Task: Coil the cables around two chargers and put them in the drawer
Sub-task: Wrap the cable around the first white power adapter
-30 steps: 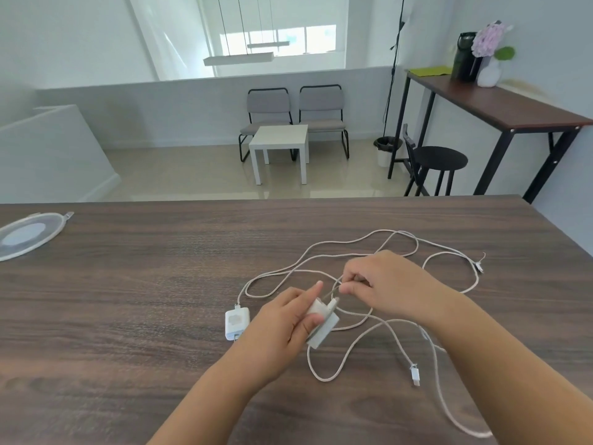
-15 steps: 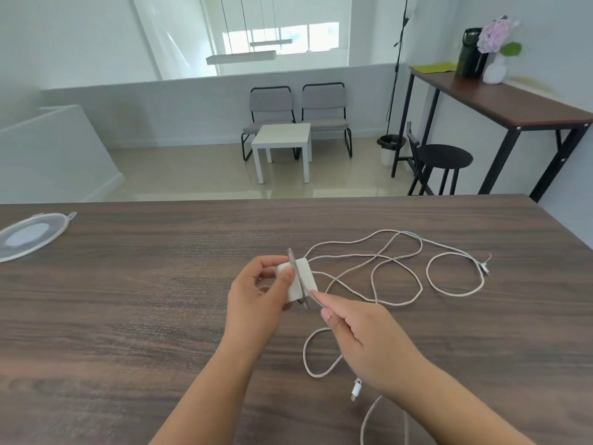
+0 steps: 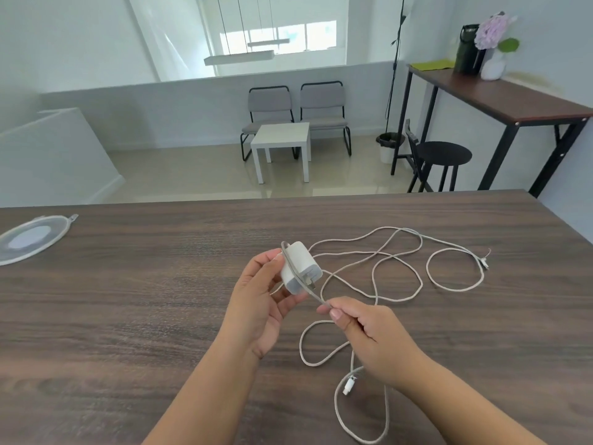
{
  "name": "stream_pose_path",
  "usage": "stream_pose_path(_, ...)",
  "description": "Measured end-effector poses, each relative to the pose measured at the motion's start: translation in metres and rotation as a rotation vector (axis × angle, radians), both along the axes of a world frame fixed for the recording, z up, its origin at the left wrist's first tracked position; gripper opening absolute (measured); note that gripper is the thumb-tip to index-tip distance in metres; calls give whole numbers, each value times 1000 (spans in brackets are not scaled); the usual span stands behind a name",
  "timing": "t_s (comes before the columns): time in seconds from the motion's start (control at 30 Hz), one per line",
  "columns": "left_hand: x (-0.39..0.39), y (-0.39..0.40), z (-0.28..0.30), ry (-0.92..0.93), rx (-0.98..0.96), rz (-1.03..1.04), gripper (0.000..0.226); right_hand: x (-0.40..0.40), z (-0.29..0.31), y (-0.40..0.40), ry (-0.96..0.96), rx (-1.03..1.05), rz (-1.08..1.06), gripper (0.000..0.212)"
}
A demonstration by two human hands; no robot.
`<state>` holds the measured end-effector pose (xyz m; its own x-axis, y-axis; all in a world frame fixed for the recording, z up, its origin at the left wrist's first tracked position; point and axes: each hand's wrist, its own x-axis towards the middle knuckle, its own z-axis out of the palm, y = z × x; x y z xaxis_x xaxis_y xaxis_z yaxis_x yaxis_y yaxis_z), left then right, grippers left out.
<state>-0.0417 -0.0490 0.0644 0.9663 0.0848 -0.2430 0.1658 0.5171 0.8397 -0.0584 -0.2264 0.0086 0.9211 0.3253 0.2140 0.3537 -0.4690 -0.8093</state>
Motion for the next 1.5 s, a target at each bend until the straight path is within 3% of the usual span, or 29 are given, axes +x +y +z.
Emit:
stream_pose_path(0.23, -10, -4, -1, -5, -20, -197, 24, 23, 9, -8, 220, 97, 90, 21)
stream_pose_path(0.37, -15, 2, -3, -70, 188, -361, 21, 41, 10, -14, 267, 45, 147, 38)
stream_pose_path(0.47, -19, 5, -4, -119, 392, -444, 17, 51, 20, -19, 208, -183, 170, 10)
stream_pose_path(0.57, -22, 6, -4, -174, 653, -486, 16, 56, 40, -24, 94, -398, 159, 11)
stream_pose_path(0.7, -24, 4, -9, -192, 1035, -372, 16, 51, 53, -25, 17, -484, 93, 12)
stream_pose_path(0.87, -19, 6, -12, -204, 1090, -141, 16, 34, 50, -19, -37, -381, 37, 17)
stream_pose_path(1.13, -6, 10, -11, -216, 952, 94, 18, 10, 32, -6, -88, -211, 53, 28)
stream_pose_path(1.5, 0, 0, -5, -144, 344, 157, 12, -14, -3, 4, 38, 17, -6, 26)
